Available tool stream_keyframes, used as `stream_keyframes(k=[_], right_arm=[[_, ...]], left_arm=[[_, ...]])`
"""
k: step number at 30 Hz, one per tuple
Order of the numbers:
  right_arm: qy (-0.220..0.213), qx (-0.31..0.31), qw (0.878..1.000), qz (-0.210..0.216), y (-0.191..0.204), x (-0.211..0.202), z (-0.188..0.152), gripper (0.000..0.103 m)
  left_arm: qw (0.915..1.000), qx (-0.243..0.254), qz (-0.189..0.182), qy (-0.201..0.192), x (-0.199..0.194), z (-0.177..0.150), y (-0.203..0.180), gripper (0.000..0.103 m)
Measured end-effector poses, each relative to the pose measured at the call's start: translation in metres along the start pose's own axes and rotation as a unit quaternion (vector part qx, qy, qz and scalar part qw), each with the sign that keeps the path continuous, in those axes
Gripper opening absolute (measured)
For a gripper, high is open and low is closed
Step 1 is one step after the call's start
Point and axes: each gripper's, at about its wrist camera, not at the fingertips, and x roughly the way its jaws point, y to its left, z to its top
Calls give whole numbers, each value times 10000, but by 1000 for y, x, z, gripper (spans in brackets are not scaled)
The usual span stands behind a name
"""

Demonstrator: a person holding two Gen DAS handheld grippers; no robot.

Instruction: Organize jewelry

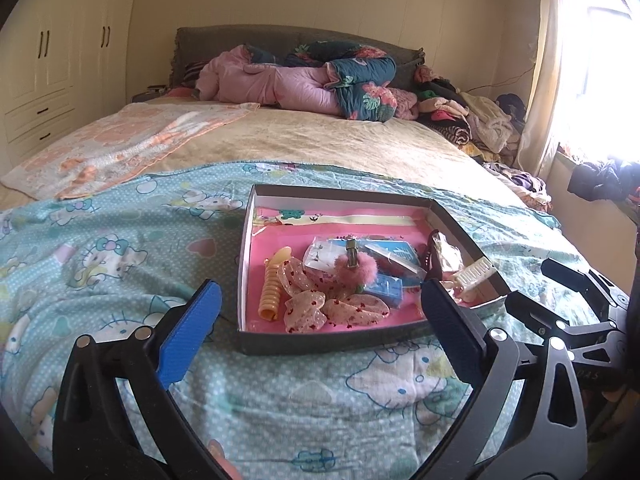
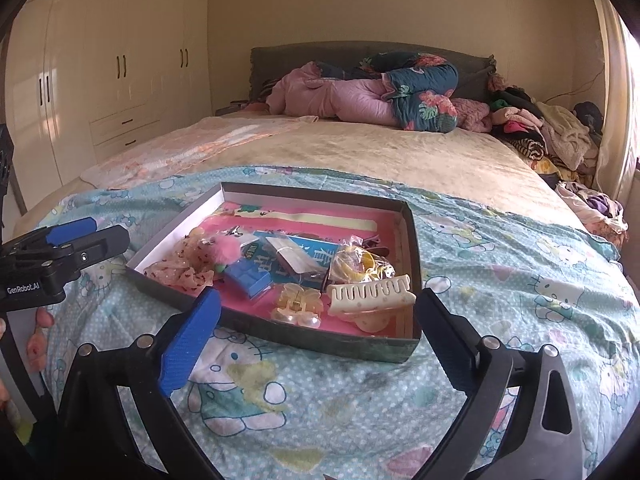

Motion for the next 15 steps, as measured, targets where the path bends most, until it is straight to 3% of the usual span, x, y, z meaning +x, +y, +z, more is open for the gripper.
stream_keyframes(k=[15], right_arm=[[-366,159,9990,-205,5,-45,-22,97]], left_arm=[[9994,46,89,-326,-40,-27,-6,92]])
